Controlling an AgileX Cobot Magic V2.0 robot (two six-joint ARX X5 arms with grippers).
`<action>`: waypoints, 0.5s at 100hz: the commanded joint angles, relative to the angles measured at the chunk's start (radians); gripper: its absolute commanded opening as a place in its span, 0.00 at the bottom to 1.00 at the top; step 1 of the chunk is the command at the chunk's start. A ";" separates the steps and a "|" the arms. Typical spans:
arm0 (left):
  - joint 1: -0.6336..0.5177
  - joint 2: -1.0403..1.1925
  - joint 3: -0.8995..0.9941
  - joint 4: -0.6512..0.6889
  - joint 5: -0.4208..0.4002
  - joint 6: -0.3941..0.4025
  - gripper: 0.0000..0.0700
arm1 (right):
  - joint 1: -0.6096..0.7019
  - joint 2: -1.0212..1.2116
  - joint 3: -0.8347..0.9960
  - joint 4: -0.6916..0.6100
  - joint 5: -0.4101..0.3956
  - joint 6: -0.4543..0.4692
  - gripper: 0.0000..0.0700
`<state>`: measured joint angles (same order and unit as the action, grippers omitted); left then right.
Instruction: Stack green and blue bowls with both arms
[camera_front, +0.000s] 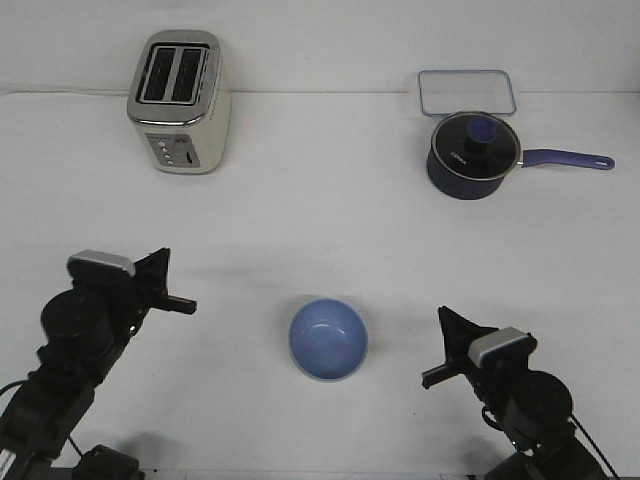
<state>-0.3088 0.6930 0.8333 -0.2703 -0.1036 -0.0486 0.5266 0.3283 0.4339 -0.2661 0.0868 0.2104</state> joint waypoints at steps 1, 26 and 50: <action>0.016 -0.085 -0.046 0.005 -0.008 0.062 0.02 | 0.006 -0.053 0.004 -0.017 0.026 -0.042 0.00; 0.085 -0.463 -0.342 0.166 -0.009 0.076 0.02 | 0.006 -0.222 -0.003 -0.066 0.149 -0.061 0.00; 0.090 -0.537 -0.369 0.165 -0.009 0.040 0.02 | 0.006 -0.224 -0.002 -0.067 0.139 -0.031 0.00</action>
<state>-0.2184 0.1604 0.4496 -0.1223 -0.1074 0.0010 0.5274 0.1036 0.4320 -0.3393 0.2340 0.1654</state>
